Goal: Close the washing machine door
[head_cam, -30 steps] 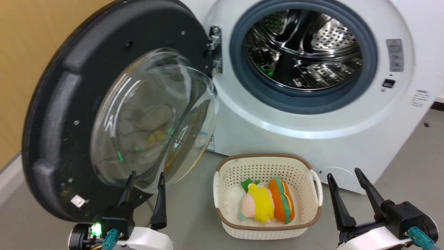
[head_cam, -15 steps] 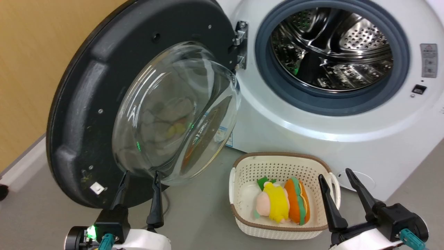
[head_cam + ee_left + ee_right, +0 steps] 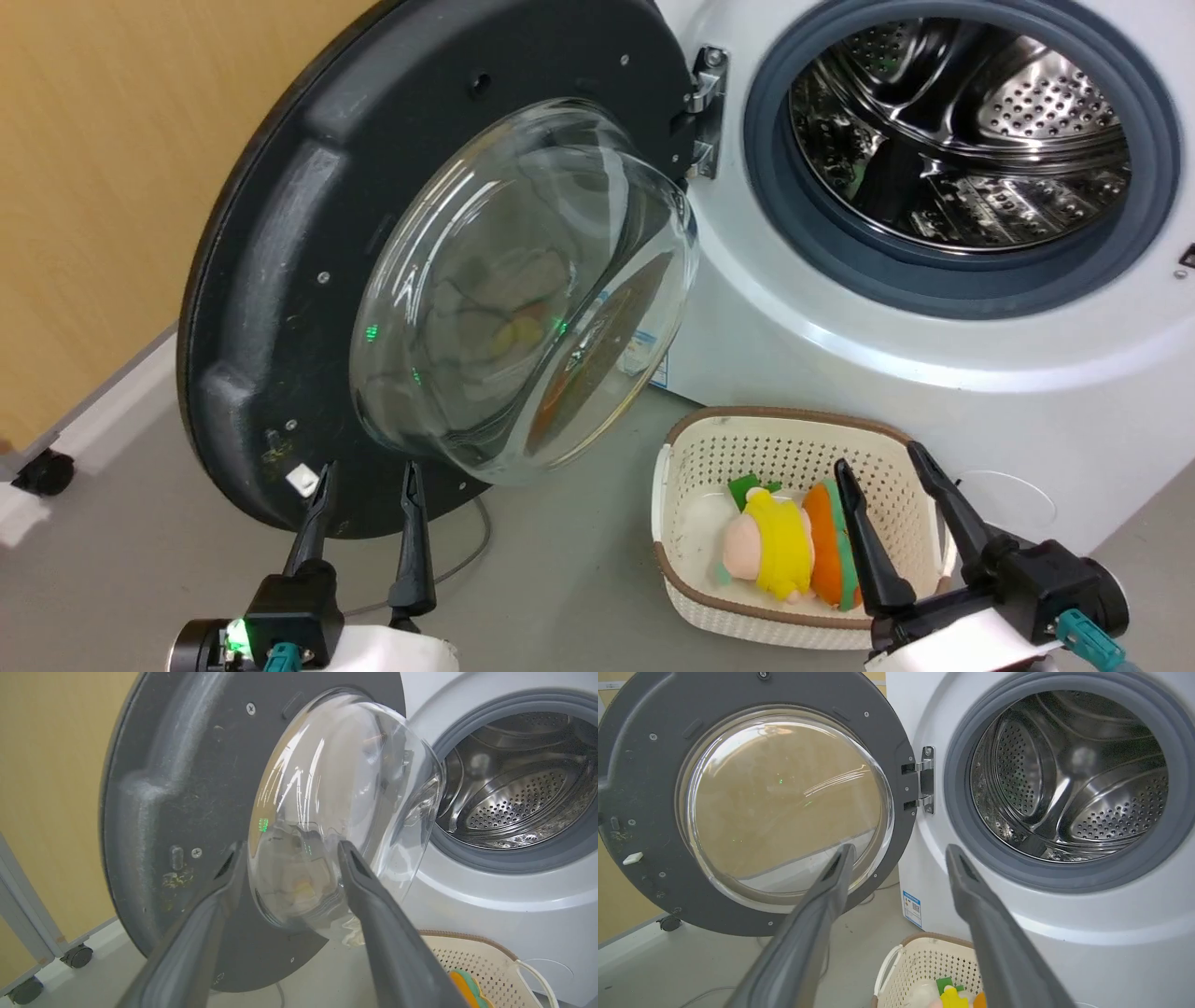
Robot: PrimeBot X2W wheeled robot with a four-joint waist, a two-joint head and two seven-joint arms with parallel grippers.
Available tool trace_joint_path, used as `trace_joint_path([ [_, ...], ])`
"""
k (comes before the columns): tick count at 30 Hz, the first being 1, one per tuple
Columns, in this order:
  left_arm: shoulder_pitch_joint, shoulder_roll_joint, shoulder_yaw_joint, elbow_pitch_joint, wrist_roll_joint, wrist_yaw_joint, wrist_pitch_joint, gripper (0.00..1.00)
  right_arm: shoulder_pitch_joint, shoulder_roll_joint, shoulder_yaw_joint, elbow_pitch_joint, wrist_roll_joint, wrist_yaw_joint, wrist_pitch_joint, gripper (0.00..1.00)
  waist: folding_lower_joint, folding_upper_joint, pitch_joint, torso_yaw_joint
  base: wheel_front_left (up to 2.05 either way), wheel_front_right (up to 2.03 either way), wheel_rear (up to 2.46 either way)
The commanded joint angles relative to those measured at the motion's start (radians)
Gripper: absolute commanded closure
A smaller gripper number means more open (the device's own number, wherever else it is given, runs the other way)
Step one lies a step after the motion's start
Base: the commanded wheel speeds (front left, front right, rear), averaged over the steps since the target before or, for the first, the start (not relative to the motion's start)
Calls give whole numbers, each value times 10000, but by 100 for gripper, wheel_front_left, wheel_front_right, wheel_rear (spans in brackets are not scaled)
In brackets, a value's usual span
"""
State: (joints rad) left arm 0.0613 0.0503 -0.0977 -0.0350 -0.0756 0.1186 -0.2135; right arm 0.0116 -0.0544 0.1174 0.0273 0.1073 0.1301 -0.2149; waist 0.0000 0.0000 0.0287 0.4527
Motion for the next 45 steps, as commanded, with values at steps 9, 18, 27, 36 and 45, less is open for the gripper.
trace_joint_path([
  [9,162,-1,-59,-210,-194,265,-278,0,-282,38,238,163,193,6,-265,0,0,0,18,405,0,0,0],
  [18,322,-1,-41,-424,-325,527,-466,0,-513,41,573,336,259,6,-452,0,0,0,67,810,0,0,0],
  [27,376,-1,-6,-552,-375,660,-483,0,-685,15,735,455,288,6,-469,0,0,0,87,853,0,0,0],
  [36,409,-1,85,-600,-356,658,-483,0,-723,5,754,483,332,6,-469,0,0,0,86,847,0,0,0],
  [45,-138,0,932,-2413,-267,568,-483,100,-593,14,660,397,317,6,-469,0,0,0,100,863,0,0,0],
])
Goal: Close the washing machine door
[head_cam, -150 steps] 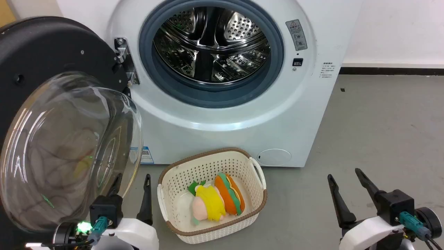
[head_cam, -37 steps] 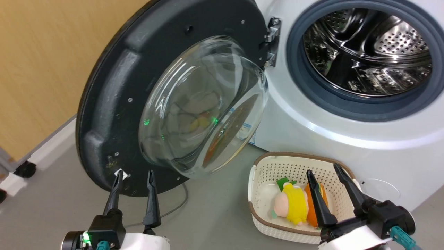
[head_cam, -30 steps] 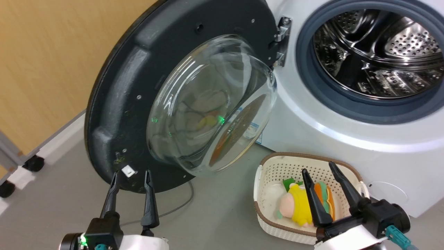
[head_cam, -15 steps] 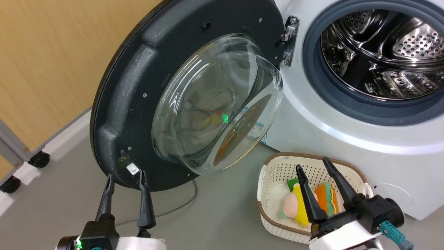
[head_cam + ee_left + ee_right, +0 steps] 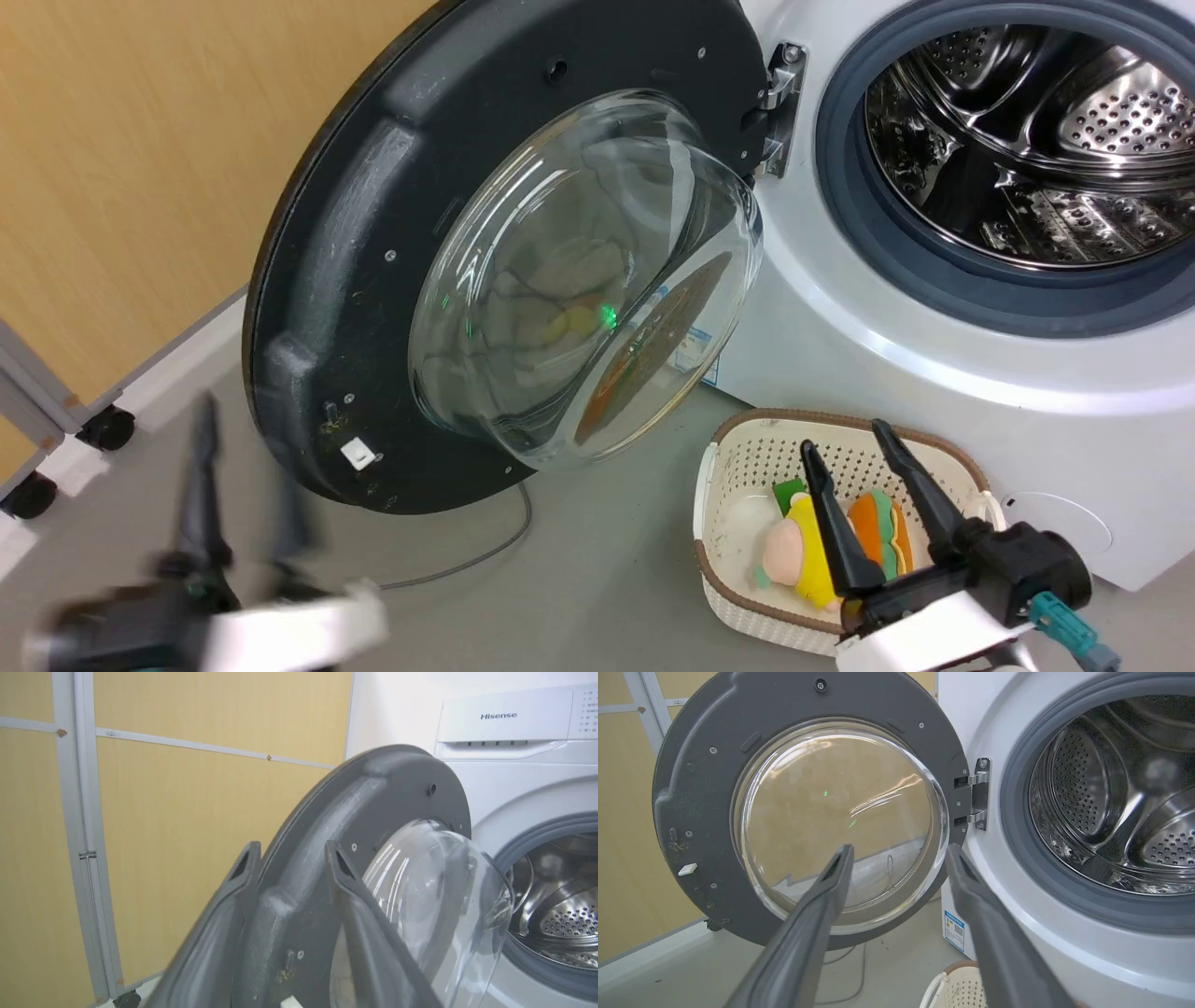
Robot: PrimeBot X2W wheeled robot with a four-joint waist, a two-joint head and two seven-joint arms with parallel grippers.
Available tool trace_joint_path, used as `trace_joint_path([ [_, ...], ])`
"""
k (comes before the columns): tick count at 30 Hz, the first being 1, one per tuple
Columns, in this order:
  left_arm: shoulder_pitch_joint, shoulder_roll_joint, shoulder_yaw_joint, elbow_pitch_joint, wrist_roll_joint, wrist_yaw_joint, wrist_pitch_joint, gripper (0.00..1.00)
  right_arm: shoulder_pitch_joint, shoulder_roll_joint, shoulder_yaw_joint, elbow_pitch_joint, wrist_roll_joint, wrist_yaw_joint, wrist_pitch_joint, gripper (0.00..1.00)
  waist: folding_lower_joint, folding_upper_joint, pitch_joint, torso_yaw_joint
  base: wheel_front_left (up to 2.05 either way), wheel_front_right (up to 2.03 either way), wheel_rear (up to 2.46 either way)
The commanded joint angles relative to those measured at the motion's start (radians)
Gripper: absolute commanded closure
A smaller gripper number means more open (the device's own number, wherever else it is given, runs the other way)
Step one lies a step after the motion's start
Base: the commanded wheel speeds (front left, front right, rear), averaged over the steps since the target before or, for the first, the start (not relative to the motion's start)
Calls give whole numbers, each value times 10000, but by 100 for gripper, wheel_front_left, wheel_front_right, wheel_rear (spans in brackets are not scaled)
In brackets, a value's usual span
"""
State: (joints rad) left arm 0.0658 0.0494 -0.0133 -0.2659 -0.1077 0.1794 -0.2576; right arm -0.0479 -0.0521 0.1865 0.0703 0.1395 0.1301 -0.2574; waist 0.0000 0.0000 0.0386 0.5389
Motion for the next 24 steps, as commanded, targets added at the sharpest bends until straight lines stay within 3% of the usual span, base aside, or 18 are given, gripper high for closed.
trace_joint_path([
  [1,-309,35,334,-404,94,-118,-42,100,44,-8,-86,-55,-18,6,-44,0,0,0,1,-2,0,0,0],
  [7,-1203,662,1627,-915,-22,-946,-42,100,398,1,-412,-218,-84,6,-44,0,0,0,-34,-36,0,0,0],
  [13,-2472,1379,2790,1044,-1549,-1960,33,100,767,12,-722,-438,-139,6,-44,0,0,0,-33,-66,0,0,0],
  [16,-3339,1396,3247,2483,-3132,-2269,1073,100,886,14,-822,-544,-125,6,-44,0,0,0,10,-76,0,0,0],
  [22,-4786,1267,3743,4896,-6439,-2597,4242,100,1044,16,-924,-704,-111,6,-44,0,0,0,91,-81,0,0,0],
  [24,-4923,1292,3821,5171,-6788,-2599,4619,100,1057,16,-927,-722,-115,6,-44,0,0,0,107,-88,0,0,0],
])
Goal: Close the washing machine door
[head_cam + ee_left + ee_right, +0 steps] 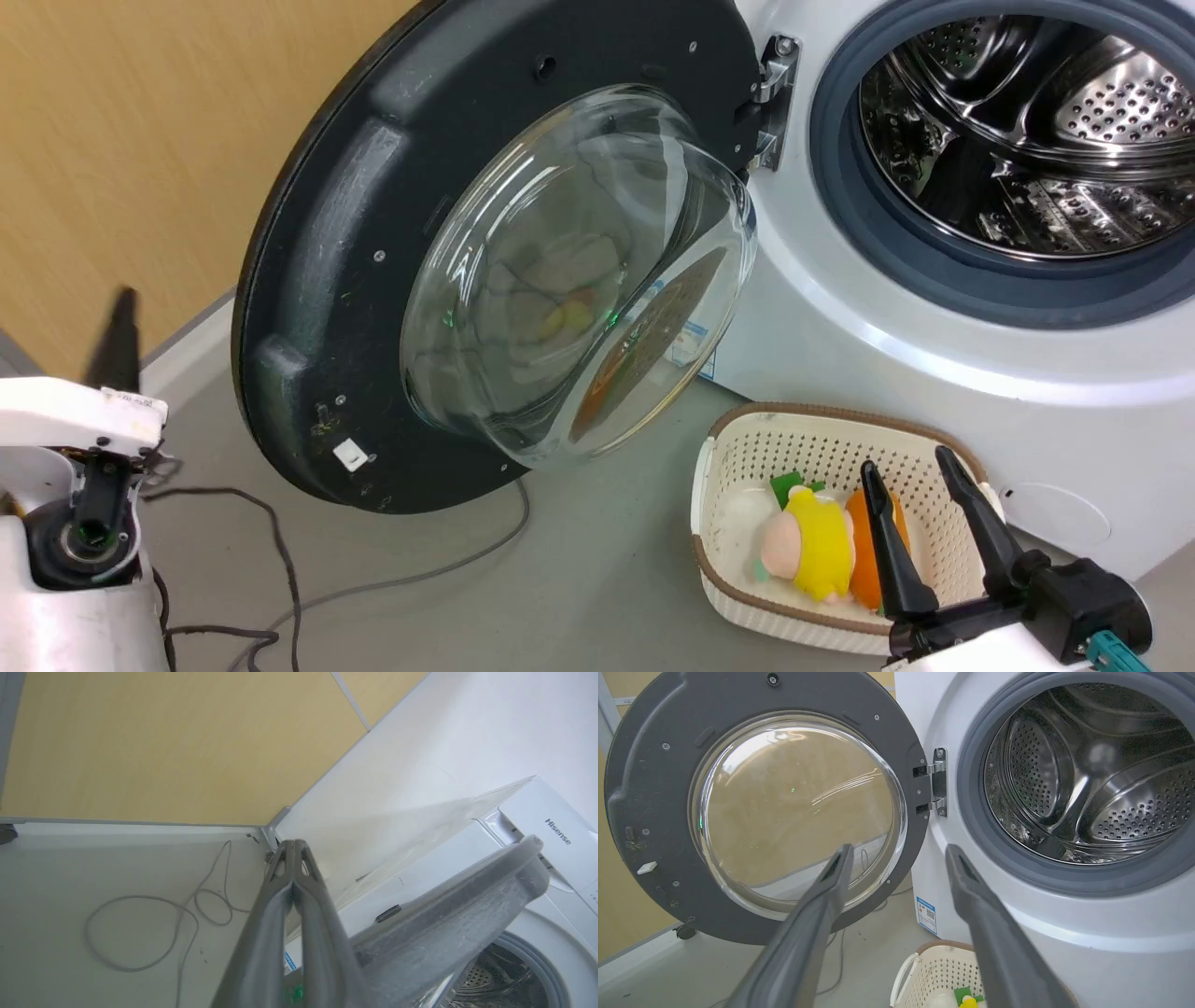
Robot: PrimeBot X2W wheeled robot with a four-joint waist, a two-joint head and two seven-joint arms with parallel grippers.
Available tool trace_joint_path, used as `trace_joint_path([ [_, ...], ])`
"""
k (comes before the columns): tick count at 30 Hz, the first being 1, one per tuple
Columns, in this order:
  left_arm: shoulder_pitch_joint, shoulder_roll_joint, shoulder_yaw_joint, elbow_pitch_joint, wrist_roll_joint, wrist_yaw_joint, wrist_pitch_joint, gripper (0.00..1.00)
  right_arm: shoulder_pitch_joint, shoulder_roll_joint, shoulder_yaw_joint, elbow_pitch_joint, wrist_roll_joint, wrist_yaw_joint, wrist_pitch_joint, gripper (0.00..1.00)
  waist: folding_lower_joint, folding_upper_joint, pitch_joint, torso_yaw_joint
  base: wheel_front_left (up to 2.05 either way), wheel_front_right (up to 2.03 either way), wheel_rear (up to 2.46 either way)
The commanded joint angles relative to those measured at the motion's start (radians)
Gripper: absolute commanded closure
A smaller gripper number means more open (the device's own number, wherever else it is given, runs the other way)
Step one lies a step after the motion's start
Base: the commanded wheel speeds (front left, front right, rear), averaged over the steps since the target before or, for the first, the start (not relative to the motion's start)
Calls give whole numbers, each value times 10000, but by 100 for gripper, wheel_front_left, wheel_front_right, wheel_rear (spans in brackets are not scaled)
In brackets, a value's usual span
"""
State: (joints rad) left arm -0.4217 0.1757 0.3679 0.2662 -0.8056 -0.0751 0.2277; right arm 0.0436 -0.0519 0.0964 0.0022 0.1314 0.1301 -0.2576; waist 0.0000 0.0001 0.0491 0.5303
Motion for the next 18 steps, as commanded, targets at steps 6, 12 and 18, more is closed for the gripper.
trace_joint_path([
  [6,-504,-84,472,1036,-1913,75,2052,100,108,15,43,-61,-93,6,-42,0,0,-1,105,-173,0,0,0],
  [12,-81,66,220,1276,-2968,-86,4214,100,136,16,67,9,-50,6,-42,0,0,-1,-61,-404,0,0,0],
  [18,553,-150,79,723,-3895,-339,5401,100,232,16,43,49,119,6,-42,0,0,-1,-372,-633,0,0,0],
])
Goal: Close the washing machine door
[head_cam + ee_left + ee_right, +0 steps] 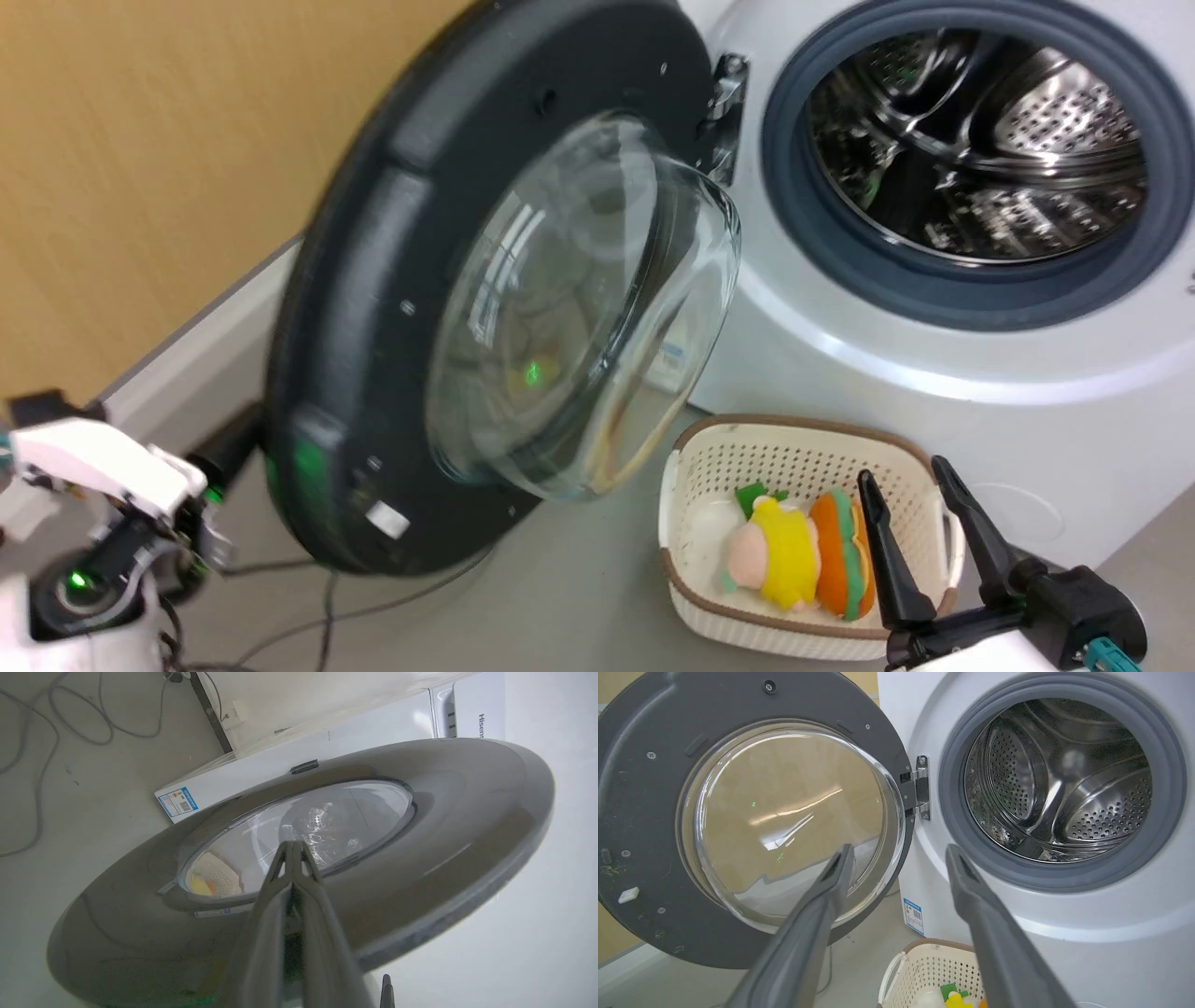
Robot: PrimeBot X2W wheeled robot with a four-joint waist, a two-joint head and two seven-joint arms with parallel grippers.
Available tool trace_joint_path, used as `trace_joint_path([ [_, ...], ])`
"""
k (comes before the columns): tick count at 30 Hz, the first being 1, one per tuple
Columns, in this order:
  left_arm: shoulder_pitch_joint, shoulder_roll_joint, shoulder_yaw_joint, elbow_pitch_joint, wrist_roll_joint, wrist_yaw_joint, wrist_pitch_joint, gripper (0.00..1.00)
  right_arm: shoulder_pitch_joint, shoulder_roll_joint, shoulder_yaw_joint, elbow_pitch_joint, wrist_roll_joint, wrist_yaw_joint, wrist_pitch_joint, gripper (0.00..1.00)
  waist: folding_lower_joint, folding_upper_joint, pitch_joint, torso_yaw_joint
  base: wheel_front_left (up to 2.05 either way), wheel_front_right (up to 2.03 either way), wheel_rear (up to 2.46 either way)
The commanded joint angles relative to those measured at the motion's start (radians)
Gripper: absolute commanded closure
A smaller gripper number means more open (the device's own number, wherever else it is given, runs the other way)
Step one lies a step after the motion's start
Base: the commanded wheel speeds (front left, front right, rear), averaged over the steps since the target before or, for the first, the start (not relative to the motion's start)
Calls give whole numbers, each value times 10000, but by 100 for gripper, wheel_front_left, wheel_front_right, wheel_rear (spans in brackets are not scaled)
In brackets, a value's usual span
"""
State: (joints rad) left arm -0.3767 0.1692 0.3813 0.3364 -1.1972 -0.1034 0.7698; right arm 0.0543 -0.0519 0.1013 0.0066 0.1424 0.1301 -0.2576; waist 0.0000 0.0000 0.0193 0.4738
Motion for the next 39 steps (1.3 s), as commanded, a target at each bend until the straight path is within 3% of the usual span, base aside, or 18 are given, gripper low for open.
trace_joint_path([
  [1,249,-150,-62,-115,-162,-74,184,100,152,16,-26,11,38,6,-42,0,0,0,-133,-113,0,0,0],
  [10,1668,-772,-590,-1630,-1175,-176,1449,100,202,16,-224,8,63,6,-42,0,0,0,-281,-806,0,0,0],
  [18,2836,-1149,-1703,-3265,-2217,-211,1722,100,288,16,-376,-4,-65,6,-42,0,0,0,-230,-1829,0,0,0],
  [24,3487,-1185,-2901,-3916,-2887,-143,1129,100,246,16,-351,-36,-107,6,-42,0,0,0,-80,-2843,0,0,0],
  [31,3796,-1188,-4332,-3592,-3195,-187,107,100,134,16,-365,-50,-131,6,-42,0,0,0,117,-4113,0,0,0],
  [39,3134,-1189,-5329,-2407,-3398,-244,-2216,100,-28,16,-347,-91,-130,6,-42,0,0,0,516,-5592,0,0,0],
])
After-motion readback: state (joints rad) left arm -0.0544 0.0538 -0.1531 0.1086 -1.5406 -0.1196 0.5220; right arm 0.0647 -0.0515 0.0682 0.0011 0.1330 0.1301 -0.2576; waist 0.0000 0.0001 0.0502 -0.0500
